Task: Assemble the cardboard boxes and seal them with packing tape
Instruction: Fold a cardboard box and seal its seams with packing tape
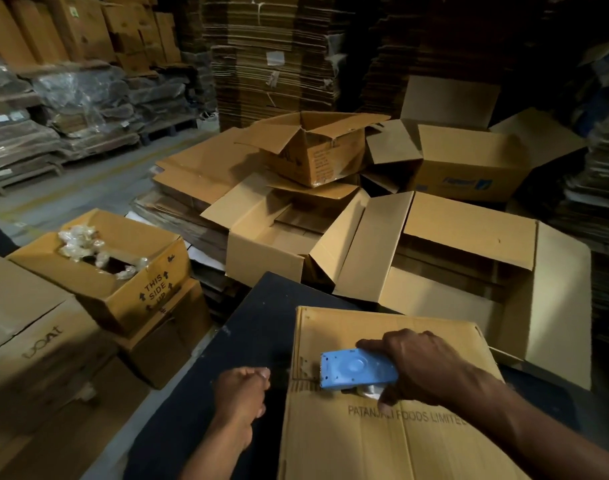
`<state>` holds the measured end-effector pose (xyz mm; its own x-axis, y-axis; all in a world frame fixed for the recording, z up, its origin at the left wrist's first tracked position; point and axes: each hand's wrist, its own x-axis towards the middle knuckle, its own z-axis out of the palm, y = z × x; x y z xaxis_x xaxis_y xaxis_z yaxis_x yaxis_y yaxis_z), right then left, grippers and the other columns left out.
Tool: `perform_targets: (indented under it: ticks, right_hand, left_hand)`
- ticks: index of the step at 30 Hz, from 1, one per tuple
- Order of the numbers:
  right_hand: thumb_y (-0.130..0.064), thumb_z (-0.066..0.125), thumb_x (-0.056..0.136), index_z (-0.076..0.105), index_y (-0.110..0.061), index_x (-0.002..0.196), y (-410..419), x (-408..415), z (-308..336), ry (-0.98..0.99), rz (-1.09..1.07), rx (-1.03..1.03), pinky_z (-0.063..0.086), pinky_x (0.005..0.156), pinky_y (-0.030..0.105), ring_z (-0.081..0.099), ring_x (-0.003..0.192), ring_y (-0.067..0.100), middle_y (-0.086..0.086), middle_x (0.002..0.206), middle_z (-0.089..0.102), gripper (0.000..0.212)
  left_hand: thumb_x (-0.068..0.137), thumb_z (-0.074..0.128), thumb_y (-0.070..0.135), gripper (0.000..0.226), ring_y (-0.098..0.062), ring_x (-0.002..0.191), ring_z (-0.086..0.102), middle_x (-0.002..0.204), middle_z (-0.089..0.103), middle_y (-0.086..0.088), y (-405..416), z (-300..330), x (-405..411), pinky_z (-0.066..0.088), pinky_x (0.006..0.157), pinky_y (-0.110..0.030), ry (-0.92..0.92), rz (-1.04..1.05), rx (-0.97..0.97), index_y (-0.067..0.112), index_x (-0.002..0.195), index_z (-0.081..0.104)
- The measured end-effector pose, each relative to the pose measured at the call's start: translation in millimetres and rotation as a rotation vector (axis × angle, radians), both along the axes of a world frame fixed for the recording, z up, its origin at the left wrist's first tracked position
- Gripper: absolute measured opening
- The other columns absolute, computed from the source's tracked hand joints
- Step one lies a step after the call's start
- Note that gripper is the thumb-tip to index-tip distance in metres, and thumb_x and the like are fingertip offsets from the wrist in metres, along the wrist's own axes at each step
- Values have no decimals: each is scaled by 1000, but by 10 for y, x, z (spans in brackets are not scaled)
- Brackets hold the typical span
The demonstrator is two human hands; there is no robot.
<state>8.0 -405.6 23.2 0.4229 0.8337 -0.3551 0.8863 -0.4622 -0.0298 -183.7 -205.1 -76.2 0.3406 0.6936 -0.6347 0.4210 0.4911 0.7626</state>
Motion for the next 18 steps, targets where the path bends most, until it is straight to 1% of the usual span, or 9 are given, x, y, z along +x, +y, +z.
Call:
perform_targets:
  ticks: [4,6,10,14,16,18]
  right_hand:
    - [-63,76,81,27,-39,158,125,-58,4,-44,21,-31,46,95,35,55,117,15,-9,130,59,95]
    - [-65,73,83,25,-38,159,187,-101,2,-49,40,-40,47,94,33,55,117,16,-8,130,59,94]
    - [-68,71,83,22,-36,161,267,-138,-14,-76,52,-76,50,91,33,56,117,17,-5,130,60,98]
    - [-67,73,82,19,-36,161,349,-194,-11,-136,52,-182,52,91,35,57,118,19,-3,131,59,100]
    - [-65,75,80,20,-34,160,418,-239,-16,-156,48,-227,53,92,37,57,117,21,-2,129,60,102]
    - [-66,75,80,21,-33,159,478,-271,-15,-175,63,-256,53,92,38,58,116,21,-2,128,59,101]
  left_hand:
    - [102,62,8,11,-18,58,48,83,64,-12,-23,-56,-24,37,46,-28,-2,38,25,4,95,70]
    - [101,63,10,11,-17,57,48,84,65,-11,-1,-117,-49,38,46,-28,-8,58,55,6,93,69]
    - [100,65,12,14,-16,57,50,68,61,-6,-18,-279,-73,38,49,-28,-6,61,74,9,88,71]
    - [101,63,14,19,-18,64,55,67,64,-3,-118,-473,-58,43,57,-29,-48,29,11,9,86,73]
    - [100,63,13,19,-15,61,53,62,61,1,-170,-569,-28,39,52,-26,-74,17,-18,9,85,73]
    - [99,65,13,15,-13,61,58,64,67,2,-219,-648,3,42,51,-25,-109,10,-31,11,88,75]
